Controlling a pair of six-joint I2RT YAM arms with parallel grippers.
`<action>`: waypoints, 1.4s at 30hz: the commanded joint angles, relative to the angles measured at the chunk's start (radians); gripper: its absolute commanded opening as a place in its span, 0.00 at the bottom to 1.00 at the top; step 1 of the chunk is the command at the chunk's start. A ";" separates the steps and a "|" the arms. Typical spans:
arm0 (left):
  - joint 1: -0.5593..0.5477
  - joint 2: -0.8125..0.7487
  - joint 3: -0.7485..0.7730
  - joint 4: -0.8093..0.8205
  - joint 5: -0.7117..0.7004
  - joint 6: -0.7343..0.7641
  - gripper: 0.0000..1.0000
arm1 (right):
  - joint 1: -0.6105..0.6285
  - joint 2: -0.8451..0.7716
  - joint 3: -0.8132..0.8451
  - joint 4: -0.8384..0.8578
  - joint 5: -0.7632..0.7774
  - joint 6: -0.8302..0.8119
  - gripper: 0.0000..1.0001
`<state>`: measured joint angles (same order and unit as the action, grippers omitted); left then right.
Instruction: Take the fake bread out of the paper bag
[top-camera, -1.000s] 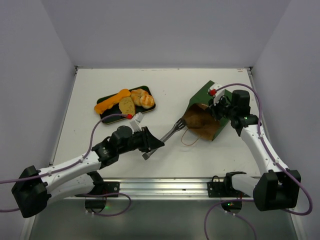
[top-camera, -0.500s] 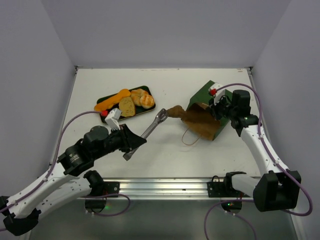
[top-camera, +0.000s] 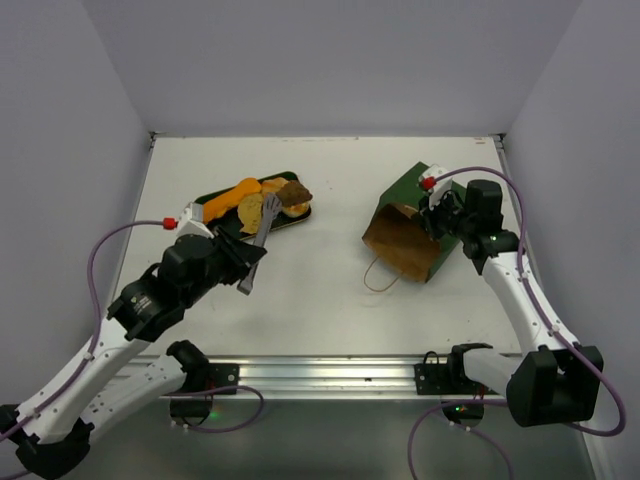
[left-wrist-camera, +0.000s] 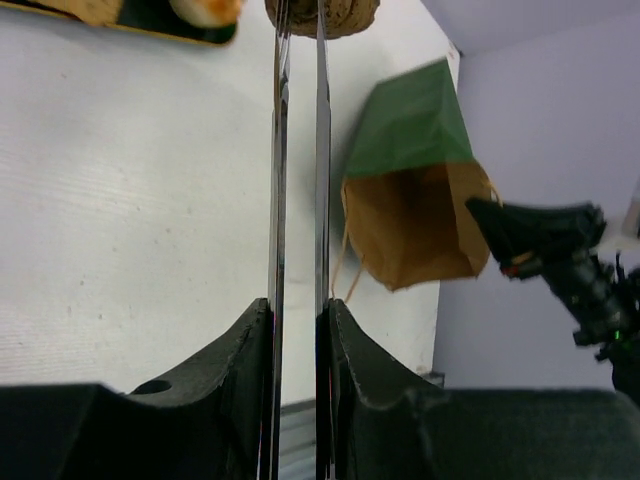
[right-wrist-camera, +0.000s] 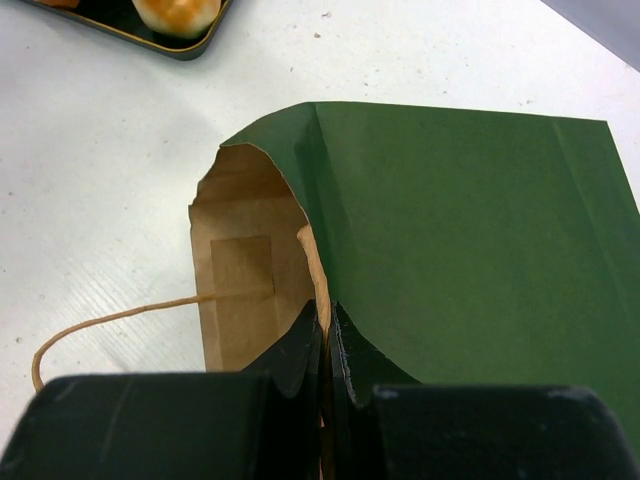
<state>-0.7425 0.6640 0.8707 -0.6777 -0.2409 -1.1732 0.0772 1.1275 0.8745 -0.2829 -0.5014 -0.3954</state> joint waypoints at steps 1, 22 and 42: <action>0.142 0.014 0.065 0.027 0.027 -0.085 0.00 | -0.007 -0.031 0.001 0.036 -0.038 0.024 0.00; 0.344 -0.277 -0.085 -0.115 0.005 -0.565 0.00 | -0.007 -0.051 -0.005 0.036 -0.098 0.040 0.00; 0.342 -0.267 -0.211 -0.126 -0.064 -0.718 0.00 | -0.007 -0.061 -0.008 0.034 -0.098 0.040 0.00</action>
<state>-0.4061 0.3855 0.6785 -0.8532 -0.2485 -1.8420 0.0761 1.0878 0.8745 -0.2832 -0.5713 -0.3668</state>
